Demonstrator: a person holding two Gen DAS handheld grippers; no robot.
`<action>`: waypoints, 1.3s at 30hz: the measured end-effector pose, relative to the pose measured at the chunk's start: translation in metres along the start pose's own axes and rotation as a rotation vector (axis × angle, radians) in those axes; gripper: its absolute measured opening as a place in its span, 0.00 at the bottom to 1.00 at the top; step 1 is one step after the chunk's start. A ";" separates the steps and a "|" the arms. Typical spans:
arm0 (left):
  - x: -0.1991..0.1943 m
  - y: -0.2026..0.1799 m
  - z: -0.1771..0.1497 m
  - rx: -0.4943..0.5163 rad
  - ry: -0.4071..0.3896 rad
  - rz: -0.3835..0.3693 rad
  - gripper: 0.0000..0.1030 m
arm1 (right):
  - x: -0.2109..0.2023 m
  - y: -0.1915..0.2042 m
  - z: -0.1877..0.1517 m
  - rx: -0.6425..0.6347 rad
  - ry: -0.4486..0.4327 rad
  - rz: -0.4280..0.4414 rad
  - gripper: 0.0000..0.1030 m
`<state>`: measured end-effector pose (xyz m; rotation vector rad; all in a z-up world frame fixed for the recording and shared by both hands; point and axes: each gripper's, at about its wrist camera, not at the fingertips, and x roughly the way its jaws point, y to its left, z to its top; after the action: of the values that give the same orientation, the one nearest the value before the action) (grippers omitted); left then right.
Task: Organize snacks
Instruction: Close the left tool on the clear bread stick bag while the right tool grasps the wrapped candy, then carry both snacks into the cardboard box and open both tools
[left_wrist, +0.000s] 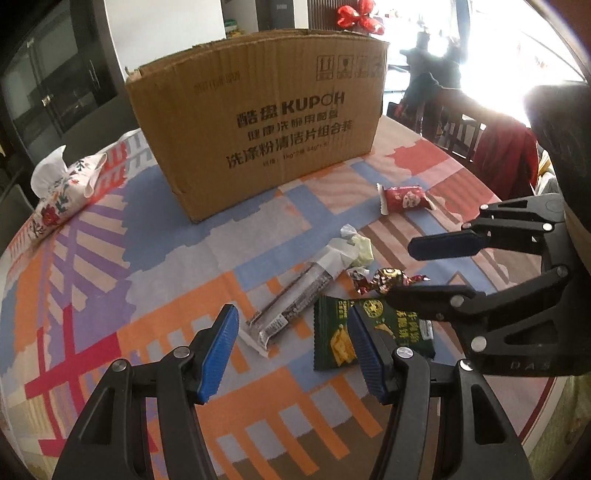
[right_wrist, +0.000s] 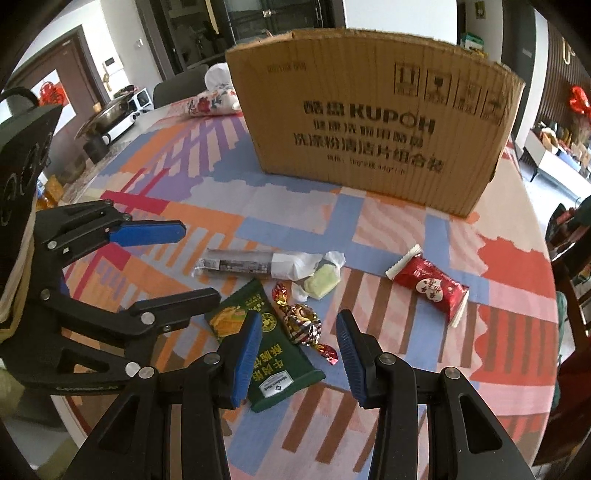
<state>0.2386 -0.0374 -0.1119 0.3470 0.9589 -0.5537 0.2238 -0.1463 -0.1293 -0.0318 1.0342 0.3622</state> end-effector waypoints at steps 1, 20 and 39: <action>0.002 0.000 0.001 0.002 0.002 -0.001 0.58 | 0.002 -0.001 0.000 0.003 0.005 0.001 0.42; 0.042 0.004 0.020 -0.025 0.047 -0.002 0.55 | 0.029 -0.008 0.006 0.054 0.036 0.031 0.28; 0.015 -0.003 0.015 -0.081 0.005 0.018 0.19 | 0.008 -0.014 0.007 0.086 -0.035 0.042 0.24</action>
<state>0.2541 -0.0515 -0.1165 0.2843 0.9790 -0.4963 0.2372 -0.1559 -0.1344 0.0737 1.0159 0.3549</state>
